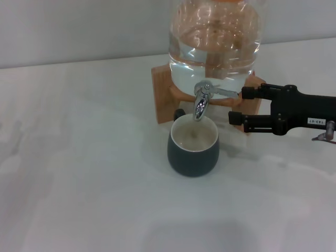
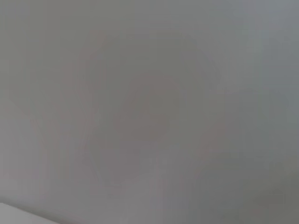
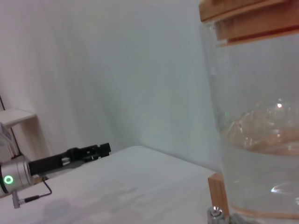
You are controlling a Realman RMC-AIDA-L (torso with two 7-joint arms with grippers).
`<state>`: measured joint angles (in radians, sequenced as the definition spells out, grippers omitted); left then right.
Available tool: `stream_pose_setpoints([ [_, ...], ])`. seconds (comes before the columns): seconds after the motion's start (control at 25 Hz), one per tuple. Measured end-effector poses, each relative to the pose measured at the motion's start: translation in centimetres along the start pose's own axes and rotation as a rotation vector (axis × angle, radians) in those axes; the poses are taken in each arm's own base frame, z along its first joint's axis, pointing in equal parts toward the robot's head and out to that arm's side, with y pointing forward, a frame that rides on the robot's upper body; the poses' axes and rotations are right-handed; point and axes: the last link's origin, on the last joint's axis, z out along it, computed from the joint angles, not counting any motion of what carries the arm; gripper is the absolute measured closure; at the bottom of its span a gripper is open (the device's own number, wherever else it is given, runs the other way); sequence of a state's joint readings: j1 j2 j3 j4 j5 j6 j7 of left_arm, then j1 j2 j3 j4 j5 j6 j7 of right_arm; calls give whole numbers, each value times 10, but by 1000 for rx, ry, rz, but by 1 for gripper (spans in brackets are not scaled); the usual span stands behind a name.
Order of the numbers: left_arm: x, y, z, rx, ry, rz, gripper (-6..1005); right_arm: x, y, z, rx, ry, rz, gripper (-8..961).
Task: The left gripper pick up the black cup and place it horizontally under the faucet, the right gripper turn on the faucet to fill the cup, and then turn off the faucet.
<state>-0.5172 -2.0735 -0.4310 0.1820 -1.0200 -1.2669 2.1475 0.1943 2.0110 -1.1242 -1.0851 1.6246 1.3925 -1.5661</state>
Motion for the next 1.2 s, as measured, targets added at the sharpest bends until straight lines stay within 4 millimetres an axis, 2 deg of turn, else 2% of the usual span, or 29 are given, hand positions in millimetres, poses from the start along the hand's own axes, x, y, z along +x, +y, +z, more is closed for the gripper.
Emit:
stream_pose_setpoints([
  [1.2,-3,-6,3,44,-30,0,484,-6,24,11,-158,-5,-19,99],
])
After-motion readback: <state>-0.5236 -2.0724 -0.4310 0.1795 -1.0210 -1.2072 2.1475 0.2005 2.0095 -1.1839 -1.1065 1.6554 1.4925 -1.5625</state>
